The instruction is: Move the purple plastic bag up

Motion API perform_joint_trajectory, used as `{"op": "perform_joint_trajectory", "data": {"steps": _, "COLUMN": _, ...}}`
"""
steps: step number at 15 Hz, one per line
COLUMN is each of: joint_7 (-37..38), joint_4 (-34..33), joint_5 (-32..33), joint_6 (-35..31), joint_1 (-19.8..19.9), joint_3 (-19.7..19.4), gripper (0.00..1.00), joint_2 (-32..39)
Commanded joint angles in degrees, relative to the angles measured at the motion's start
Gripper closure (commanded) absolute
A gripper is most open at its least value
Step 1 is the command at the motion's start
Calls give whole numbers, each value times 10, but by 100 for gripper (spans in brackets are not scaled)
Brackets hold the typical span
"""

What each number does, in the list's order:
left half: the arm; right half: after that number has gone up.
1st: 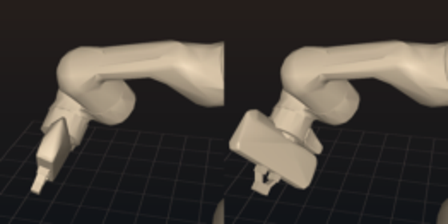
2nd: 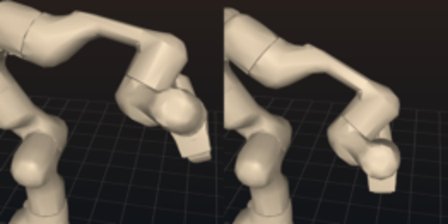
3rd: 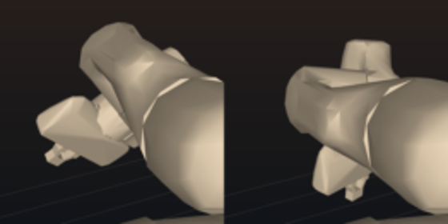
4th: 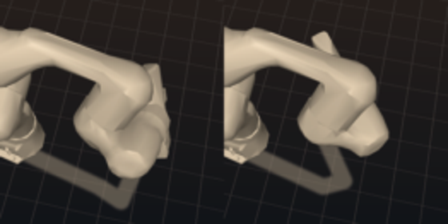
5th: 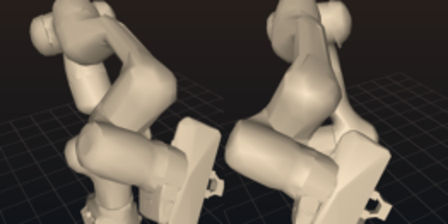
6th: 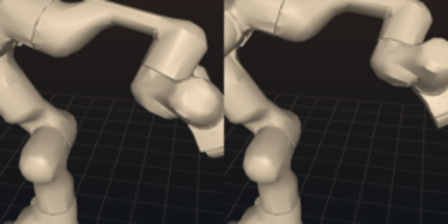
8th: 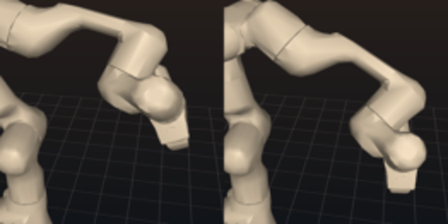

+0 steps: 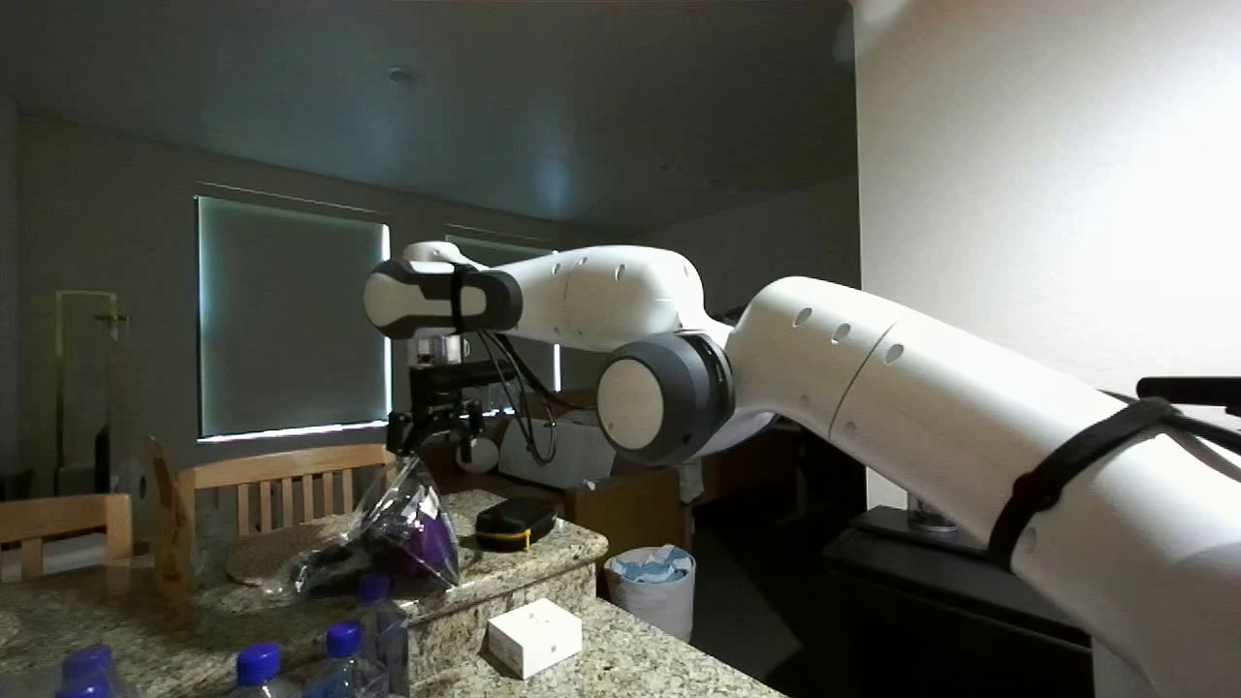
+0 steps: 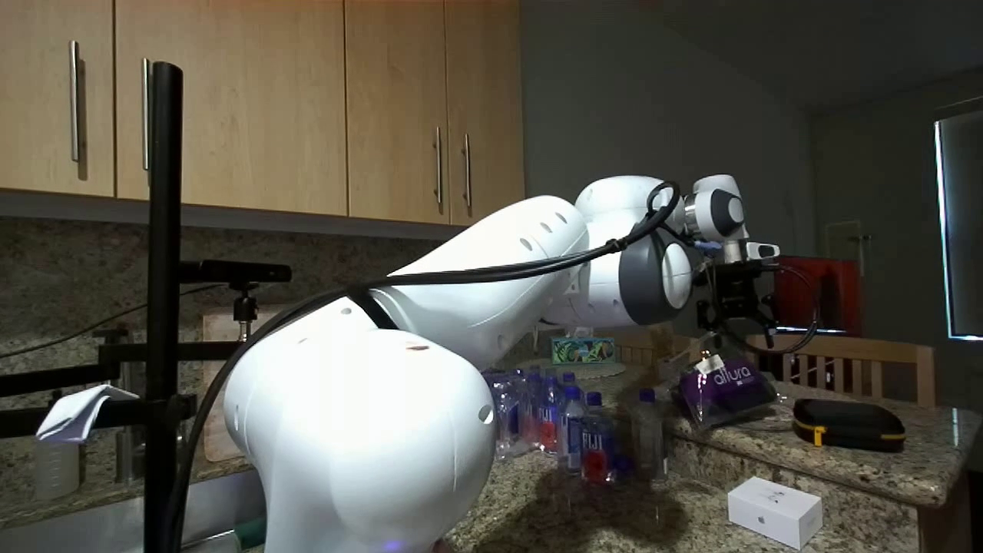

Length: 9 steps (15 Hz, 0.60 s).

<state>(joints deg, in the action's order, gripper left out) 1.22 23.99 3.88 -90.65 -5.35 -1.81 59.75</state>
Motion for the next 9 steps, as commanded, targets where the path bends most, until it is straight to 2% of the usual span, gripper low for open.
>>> {"op": "perform_joint_trajectory", "data": {"steps": 1, "joint_7": 24, "joint_4": 29, "joint_5": -2, "joint_6": 5, "joint_1": -1, "joint_3": -2, "gripper": 0, "joint_2": -6}}
{"op": "perform_joint_trajectory", "data": {"steps": 4, "joint_7": -27, "joint_4": 20, "joint_5": -64, "joint_6": 0, "joint_1": 34, "joint_3": 49, "gripper": 0, "joint_2": -9}}
{"op": "perform_joint_trajectory", "data": {"steps": 9, "joint_7": -9, "joint_4": 4, "joint_5": -140, "joint_6": -19, "joint_1": 85, "joint_3": 99, "gripper": 0, "joint_2": -16}}
